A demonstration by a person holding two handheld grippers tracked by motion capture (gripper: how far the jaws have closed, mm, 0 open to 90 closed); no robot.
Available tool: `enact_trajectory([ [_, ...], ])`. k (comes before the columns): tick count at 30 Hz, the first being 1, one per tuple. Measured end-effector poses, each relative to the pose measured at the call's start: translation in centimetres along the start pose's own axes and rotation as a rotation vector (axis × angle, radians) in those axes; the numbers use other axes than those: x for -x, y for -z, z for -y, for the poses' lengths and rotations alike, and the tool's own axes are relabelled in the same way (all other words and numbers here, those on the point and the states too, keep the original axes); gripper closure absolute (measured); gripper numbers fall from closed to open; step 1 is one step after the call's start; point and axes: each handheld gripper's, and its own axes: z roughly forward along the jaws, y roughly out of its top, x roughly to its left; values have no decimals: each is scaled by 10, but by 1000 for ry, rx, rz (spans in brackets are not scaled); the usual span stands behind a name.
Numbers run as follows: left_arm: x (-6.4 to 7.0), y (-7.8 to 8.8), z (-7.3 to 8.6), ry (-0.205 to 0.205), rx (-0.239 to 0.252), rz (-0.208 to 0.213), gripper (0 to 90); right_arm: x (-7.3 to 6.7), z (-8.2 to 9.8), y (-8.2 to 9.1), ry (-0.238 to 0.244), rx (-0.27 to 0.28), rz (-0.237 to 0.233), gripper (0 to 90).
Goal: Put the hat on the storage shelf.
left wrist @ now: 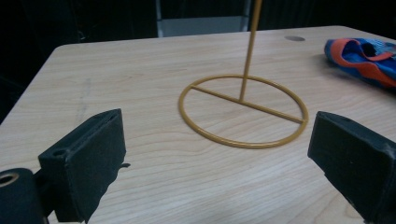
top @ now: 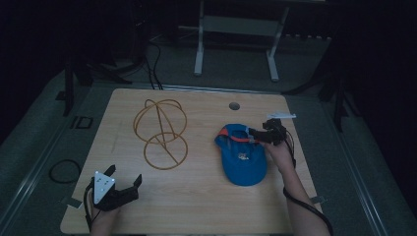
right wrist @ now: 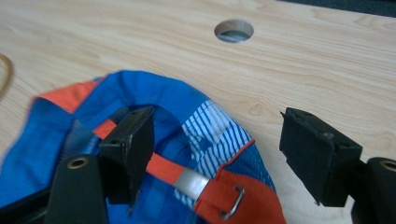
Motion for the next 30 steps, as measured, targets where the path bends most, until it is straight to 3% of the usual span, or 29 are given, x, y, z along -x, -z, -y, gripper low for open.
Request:
enact_trajectory([
  [1,3,0,0,-30,3,10,46,1,-3,-12,17,-30,9,264],
  [6,2,0,1,-24,6,12,46,1,-6,-28,46,-83,38,285],
  [11,1,-1,1,-18,-2,17,46,0,-7,-38,40,-115,46,284],
  [14,2,0,0,-19,-2,19,46,0,-4,-45,46,-154,35,284],
  [18,2,0,0,-18,-8,17,46,-1,1,-50,64,-191,56,287],
  [22,2,-1,0,-16,-18,17,46,-2,6,-53,125,-229,79,348],
  [26,1,-1,0,-13,-16,16,46,-1,6,-52,110,-229,44,468],
  [30,1,-2,1,-8,-24,20,46,-2,5,-50,115,-237,9,664],
])
